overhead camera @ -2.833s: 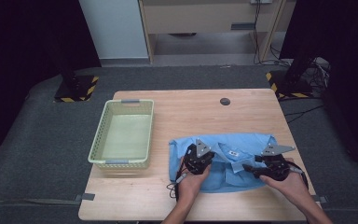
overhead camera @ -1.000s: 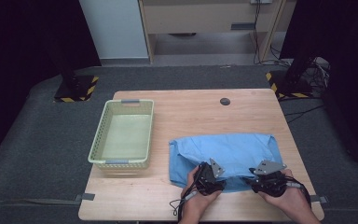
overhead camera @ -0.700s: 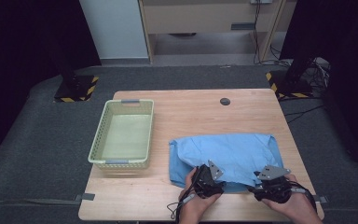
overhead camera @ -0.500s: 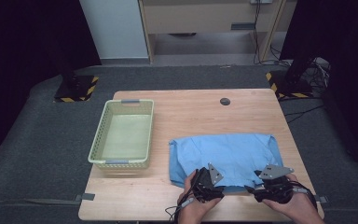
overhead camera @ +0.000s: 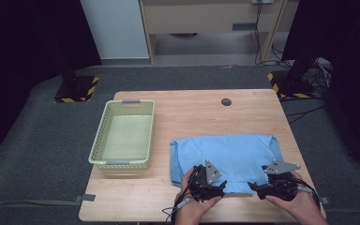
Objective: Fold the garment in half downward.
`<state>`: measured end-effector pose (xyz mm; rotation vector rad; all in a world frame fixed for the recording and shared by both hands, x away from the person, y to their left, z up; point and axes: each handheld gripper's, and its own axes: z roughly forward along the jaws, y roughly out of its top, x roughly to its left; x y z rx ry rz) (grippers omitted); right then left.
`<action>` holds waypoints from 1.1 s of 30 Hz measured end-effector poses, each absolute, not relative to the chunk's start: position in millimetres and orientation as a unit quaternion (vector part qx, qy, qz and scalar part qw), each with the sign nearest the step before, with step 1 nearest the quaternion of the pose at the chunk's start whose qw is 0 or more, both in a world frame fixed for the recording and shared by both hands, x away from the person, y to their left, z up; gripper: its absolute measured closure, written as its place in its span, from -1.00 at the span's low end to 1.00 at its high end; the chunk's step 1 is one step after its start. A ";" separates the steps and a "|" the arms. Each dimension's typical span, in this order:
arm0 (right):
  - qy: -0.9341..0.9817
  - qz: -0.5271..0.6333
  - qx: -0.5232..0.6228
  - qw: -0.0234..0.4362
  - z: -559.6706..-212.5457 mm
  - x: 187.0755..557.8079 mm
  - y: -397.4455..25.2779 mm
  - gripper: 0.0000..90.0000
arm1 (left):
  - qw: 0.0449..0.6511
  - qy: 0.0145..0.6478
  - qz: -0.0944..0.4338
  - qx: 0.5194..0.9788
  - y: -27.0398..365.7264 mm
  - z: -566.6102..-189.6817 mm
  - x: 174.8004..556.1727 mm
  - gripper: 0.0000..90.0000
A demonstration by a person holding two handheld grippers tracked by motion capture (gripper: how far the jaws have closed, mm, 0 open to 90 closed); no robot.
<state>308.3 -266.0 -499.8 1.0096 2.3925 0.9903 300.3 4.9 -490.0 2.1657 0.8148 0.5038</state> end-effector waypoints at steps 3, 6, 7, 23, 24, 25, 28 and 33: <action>0.849 0.339 0.368 0.168 -507.3 313.8 -266.0 -0.79 | 0.357 0.334 0.191 0.851 9.5 -505.7 309.0 -0.38; 0.847 0.332 0.381 0.165 -515.0 321.1 -265.0 -0.79 | 0.338 0.339 0.194 0.856 11.0 -517.9 315.4 -0.39; 0.847 0.329 0.384 0.164 -517.2 323.4 -264.6 -0.78 | 0.334 0.341 0.193 0.857 11.1 -521.0 316.9 -0.39; 0.845 0.320 0.409 0.132 -539.4 335.5 -273.7 -0.78 | 0.346 0.354 0.167 0.853 15.0 -538.9 325.4 -0.41; 0.843 0.325 0.408 0.134 -540.4 334.0 -274.6 -0.78 | 0.348 0.356 0.164 0.852 15.5 -539.4 325.6 -0.41; 0.840 0.330 0.408 0.136 -541.4 332.5 -275.5 -0.78 | 0.351 0.358 0.160 0.850 15.8 -539.8 325.7 -0.41; 0.841 0.330 0.407 0.136 -541.4 329.8 -277.8 -0.78 | 0.353 0.356 0.160 0.850 13.9 -540.3 324.9 -0.41; 0.846 0.321 0.406 0.133 -540.2 324.4 -282.1 -0.78 | 0.353 0.350 0.157 0.853 8.7 -540.1 323.6 -0.40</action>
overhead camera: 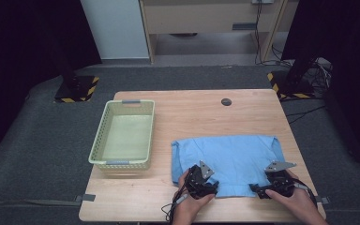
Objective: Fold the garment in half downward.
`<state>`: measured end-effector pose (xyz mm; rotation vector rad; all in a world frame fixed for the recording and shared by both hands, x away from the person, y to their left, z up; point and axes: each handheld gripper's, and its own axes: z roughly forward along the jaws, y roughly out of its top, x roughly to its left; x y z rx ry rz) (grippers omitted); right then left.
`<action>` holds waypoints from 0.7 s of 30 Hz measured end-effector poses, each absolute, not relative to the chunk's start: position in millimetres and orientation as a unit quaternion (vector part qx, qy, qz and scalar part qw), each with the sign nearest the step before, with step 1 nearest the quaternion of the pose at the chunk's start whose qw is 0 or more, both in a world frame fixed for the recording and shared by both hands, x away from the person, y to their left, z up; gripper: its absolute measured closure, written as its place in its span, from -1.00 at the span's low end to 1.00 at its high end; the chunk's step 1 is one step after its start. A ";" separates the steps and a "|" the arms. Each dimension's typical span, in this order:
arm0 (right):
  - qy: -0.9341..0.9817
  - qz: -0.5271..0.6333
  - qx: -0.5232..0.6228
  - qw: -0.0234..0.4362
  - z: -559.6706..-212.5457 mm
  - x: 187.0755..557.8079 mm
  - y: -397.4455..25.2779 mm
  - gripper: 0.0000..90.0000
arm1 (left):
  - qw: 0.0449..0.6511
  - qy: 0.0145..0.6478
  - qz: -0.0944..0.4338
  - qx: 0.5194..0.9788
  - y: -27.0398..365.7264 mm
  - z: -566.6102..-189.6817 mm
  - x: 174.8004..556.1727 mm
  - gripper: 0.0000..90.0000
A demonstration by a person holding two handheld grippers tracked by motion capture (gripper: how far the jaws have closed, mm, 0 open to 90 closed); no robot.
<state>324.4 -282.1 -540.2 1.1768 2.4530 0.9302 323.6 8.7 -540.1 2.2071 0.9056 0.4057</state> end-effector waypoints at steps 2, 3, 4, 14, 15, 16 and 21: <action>0.847 0.317 0.406 0.132 -539.7 321.7 -284.1 -0.78 | 0.354 0.347 0.156 0.854 6.6 -540.4 322.5 -0.40; 0.848 0.315 0.405 0.132 -539.5 320.8 -285.4 -0.78 | 0.355 0.345 0.155 0.855 5.3 -540.4 321.8 -0.40; 0.849 0.313 0.406 0.129 -539.1 319.9 -286.3 -0.78 | 0.355 0.342 0.155 0.856 4.4 -540.4 321.4 -0.40; 0.849 0.310 0.414 0.105 -534.8 324.4 -288.2 -0.89 | 0.354 0.345 0.119 0.861 6.3 -535.3 328.5 -0.82; 0.849 0.311 0.413 0.109 -533.3 324.1 -287.8 -0.90 | 0.353 0.339 0.115 0.864 6.6 -534.2 328.7 -0.86; 0.851 0.312 0.409 0.110 -531.8 324.2 -287.8 -0.90 | 0.355 0.338 0.112 0.864 6.9 -532.7 329.0 -0.90; 0.852 0.317 0.402 0.112 -524.7 324.7 -284.2 -0.86 | 0.369 0.327 0.107 0.863 6.2 -523.6 330.0 -0.92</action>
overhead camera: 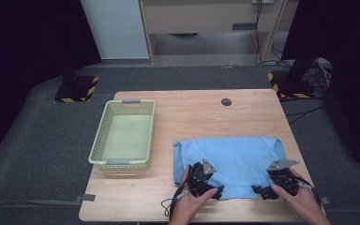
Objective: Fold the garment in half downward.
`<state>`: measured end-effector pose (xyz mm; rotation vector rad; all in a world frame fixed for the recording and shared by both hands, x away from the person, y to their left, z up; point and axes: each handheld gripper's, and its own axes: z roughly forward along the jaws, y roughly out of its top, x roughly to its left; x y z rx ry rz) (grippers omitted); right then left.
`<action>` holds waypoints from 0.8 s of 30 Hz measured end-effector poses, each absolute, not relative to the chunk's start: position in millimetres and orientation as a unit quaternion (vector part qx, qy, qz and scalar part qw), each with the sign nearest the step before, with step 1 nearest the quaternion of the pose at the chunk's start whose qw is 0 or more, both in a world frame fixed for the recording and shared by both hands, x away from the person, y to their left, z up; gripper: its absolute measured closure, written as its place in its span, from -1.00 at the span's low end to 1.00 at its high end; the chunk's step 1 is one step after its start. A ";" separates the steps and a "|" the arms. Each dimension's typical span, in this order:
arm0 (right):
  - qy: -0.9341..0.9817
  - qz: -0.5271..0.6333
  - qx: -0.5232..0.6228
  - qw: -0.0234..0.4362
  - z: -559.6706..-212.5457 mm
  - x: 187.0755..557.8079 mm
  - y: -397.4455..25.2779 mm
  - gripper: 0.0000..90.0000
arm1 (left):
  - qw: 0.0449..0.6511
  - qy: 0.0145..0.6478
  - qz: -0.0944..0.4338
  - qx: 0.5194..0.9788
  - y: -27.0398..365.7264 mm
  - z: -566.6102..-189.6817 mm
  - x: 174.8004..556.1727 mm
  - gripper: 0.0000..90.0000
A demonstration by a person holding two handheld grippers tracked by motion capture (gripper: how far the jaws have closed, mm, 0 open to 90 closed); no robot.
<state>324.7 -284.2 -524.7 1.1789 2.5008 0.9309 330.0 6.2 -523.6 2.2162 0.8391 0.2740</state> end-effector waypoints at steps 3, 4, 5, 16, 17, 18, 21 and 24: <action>0.866 0.304 0.380 0.116 -522.3 326.3 -280.8 -0.72 | 0.389 0.315 0.100 0.860 6.9 -516.6 329.9 -0.92; 0.869 0.301 0.377 0.113 -522.2 327.1 -279.8 -0.72 | 0.393 0.314 0.099 0.859 7.1 -514.2 330.1 -0.92; 0.870 0.303 0.373 0.110 -521.8 327.7 -278.8 -0.74 | 0.395 0.312 0.099 0.858 7.6 -511.5 330.6 -0.92; 0.881 0.319 0.329 0.117 -500.8 336.6 -262.5 -0.84 | 0.372 0.311 0.109 0.868 9.8 -483.5 352.5 -0.90; 0.884 0.318 0.323 0.118 -498.0 336.7 -260.5 -0.84 | 0.369 0.312 0.109 0.869 10.8 -481.1 355.5 -0.90; 0.885 0.317 0.320 0.116 -495.4 336.6 -258.0 -0.83 | 0.368 0.314 0.110 0.868 11.7 -478.8 358.5 -0.90; 0.890 0.315 0.310 0.116 -489.0 336.7 -250.8 -0.83 | 0.366 0.324 0.108 0.866 15.2 -472.1 367.2 -0.90; 0.894 0.314 0.298 0.113 -484.0 336.3 -241.8 -0.84 | 0.357 0.332 0.114 0.866 19.2 -466.3 375.8 -0.90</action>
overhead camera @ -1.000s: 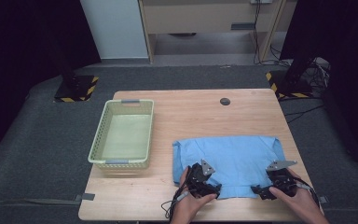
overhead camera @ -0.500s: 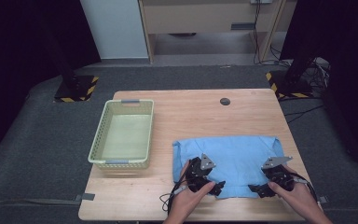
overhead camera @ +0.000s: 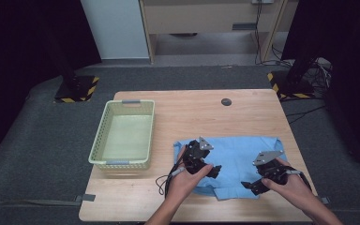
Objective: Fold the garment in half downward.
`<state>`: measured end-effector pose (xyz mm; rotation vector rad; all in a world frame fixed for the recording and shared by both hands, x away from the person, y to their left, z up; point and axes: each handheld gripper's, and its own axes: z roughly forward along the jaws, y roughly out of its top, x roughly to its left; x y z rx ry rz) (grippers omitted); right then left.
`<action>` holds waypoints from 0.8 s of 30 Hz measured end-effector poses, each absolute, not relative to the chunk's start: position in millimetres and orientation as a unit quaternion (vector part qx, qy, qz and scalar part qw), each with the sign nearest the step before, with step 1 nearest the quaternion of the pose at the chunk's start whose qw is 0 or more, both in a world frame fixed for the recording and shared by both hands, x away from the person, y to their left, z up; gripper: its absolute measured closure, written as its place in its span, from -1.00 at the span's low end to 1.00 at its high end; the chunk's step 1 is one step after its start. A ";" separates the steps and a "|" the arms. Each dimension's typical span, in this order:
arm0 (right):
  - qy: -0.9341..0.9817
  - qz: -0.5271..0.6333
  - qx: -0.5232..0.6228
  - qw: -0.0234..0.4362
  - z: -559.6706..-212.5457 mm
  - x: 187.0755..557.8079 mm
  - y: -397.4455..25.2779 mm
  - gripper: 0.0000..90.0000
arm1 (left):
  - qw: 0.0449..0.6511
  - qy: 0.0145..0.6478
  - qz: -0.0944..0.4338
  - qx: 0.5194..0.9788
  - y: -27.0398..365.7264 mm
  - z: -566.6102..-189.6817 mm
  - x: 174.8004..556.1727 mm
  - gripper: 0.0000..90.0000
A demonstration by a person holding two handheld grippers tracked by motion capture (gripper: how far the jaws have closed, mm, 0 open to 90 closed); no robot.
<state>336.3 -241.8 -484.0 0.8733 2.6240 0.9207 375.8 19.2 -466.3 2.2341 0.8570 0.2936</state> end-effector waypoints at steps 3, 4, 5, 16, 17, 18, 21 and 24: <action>0.896 0.317 0.288 0.116 -480.9 336.0 -236.3 -0.84 | 0.355 0.337 0.114 0.864 21.9 -464.0 380.6 -0.90; 0.898 0.320 0.280 0.115 -477.3 335.3 -229.2 -0.84 | 0.352 0.339 0.113 0.865 23.7 -462.7 383.7 -0.91; 0.898 0.320 0.280 0.115 -477.3 335.3 -229.2 -0.84 | 0.351 0.341 0.114 0.865 24.8 -461.9 385.5 -0.91; 0.903 0.333 0.251 0.105 -467.0 336.8 -192.5 -0.85 | 0.338 0.356 0.123 0.863 32.6 -450.1 412.7 -0.92; 0.903 0.334 0.249 0.103 -466.6 337.0 -188.9 -0.85 | 0.339 0.354 0.123 0.863 32.9 -449.1 414.9 -0.92; 0.903 0.335 0.251 0.100 -466.2 337.3 -184.3 -0.85 | 0.339 0.354 0.124 0.863 33.1 -448.5 416.6 -0.92; 0.902 0.340 0.252 0.081 -466.7 339.3 -174.1 -0.84 | 0.335 0.358 0.129 0.862 33.9 -447.1 422.0 -0.91; 0.903 0.340 0.251 0.073 -468.1 341.0 -164.4 -0.84 | 0.333 0.368 0.132 0.858 37.0 -447.1 428.8 -0.91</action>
